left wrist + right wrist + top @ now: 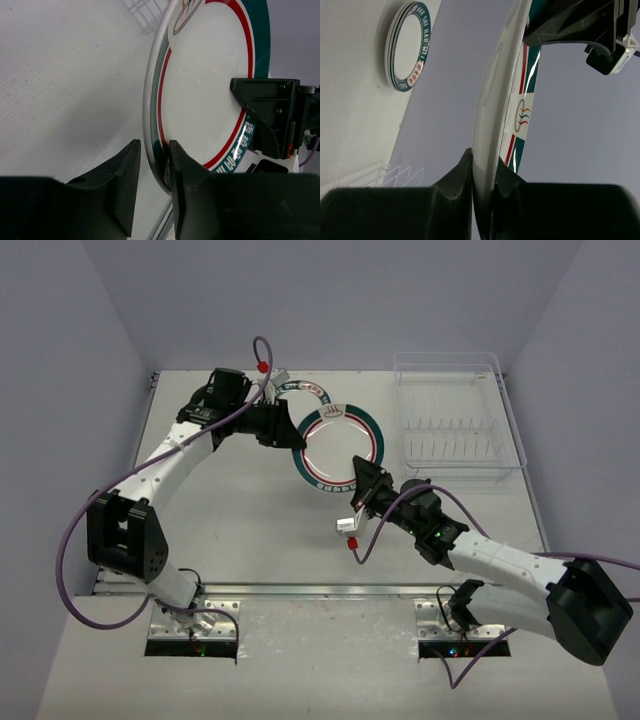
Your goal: Unload the plates from the dish rack
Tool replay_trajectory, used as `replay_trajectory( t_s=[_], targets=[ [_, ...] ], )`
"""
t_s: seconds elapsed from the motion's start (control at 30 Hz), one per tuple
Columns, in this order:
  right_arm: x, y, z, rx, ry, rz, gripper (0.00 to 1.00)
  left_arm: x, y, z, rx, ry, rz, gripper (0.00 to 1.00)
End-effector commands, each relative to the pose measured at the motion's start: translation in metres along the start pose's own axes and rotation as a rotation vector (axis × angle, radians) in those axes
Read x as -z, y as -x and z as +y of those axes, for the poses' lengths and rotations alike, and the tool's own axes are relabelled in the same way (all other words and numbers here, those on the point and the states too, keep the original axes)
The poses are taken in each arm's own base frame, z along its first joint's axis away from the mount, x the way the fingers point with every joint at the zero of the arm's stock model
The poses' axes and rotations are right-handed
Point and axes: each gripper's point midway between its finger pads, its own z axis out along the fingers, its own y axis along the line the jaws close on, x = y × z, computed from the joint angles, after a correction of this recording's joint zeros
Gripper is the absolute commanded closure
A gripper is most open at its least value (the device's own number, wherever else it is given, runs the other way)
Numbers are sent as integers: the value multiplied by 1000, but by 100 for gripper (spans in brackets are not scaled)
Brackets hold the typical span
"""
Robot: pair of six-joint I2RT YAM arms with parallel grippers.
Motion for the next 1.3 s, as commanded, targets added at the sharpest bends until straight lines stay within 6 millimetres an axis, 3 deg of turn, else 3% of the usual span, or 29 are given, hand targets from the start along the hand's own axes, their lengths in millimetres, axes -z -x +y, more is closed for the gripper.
replay_trajectory(
  t_s=[0.0,0.2,0.37,0.43,0.47,0.53,0.7,0.83,0.93,1.13,1.27],
  targets=[
    [10,-3,-77,50,-286,10,100,-10,-3,1,-4,-43,18,79],
    [5,-4,-83,43,-305,17,100,-14,-6,2,13,-65,40,100],
    [2,-11,-76,-49,-261,41,51,-9,1,15,24,-30,16,100],
    [0,-19,-67,-136,-210,74,26,-3,15,22,46,-41,-13,100],
    [-1,-19,-61,-149,-180,75,19,-1,17,30,72,-45,-19,100],
    [-1,-29,-52,-284,-135,121,2,12,43,48,110,-48,-76,100],
    [2,-30,-31,-407,-55,150,1,28,86,108,162,37,-194,100],
    [0,-39,-36,-526,-35,182,1,31,109,150,201,116,-269,100],
    [-4,-47,-41,-615,-16,208,1,20,115,182,218,170,-288,100],
    [-13,-57,-42,-762,25,252,1,1,129,222,263,204,-327,100],
    [-15,-60,-45,-827,42,268,1,-1,136,238,272,246,-340,100]
  ],
)
